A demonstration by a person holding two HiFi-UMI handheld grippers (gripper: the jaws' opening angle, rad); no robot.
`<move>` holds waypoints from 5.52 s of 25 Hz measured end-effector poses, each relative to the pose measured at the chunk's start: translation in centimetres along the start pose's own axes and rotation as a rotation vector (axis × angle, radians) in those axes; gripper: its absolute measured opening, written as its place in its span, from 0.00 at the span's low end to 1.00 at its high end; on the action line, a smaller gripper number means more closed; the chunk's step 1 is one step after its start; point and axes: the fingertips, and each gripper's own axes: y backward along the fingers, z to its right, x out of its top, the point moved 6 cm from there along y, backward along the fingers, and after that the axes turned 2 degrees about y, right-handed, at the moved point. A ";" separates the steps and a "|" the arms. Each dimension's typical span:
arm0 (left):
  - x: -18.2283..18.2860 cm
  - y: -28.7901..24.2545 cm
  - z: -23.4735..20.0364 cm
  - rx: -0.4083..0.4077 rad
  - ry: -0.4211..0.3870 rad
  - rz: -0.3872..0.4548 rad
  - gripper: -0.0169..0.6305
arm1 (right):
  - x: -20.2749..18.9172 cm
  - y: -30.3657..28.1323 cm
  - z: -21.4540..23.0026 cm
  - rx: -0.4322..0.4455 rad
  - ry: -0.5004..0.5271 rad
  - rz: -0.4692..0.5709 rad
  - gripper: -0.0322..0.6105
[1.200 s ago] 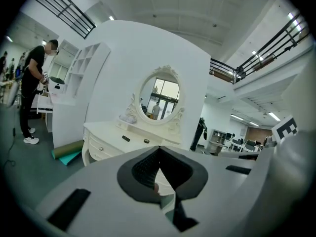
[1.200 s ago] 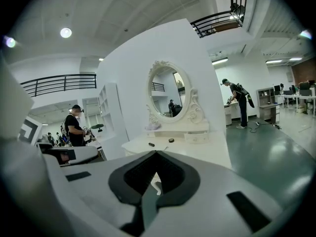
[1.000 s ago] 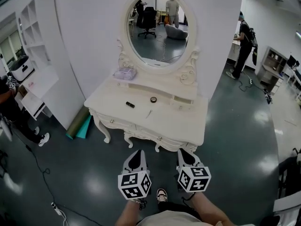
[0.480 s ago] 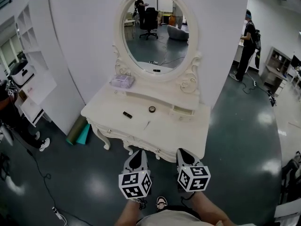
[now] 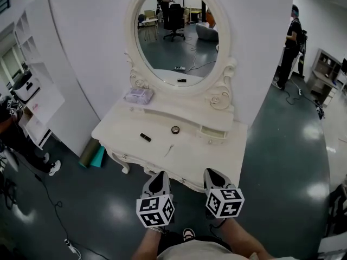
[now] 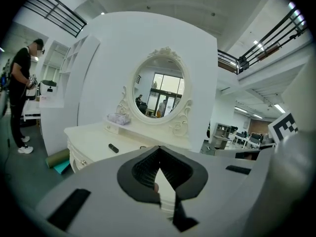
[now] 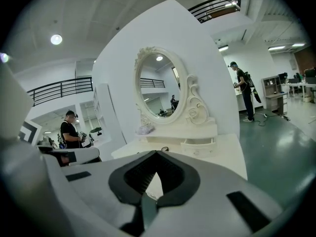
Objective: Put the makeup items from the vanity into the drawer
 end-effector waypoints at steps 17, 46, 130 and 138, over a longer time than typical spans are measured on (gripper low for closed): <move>2.9 -9.1 -2.8 -0.055 -0.021 -0.010 0.03 | 2.1 -7.8 1.9 -0.065 -0.018 0.000 0.08; 12.3 -25.7 -14.0 -0.225 -0.033 -0.063 0.03 | 9.9 -24.9 -1.9 -0.216 -0.001 0.019 0.08; 0.0 -31.2 -17.6 -0.035 0.080 -0.362 0.03 | -2.6 -37.6 2.4 0.011 0.155 -0.476 0.40; 1.1 -29.6 -15.3 -0.084 0.047 -0.348 0.03 | -0.4 -33.2 2.6 -0.019 0.120 -0.433 0.39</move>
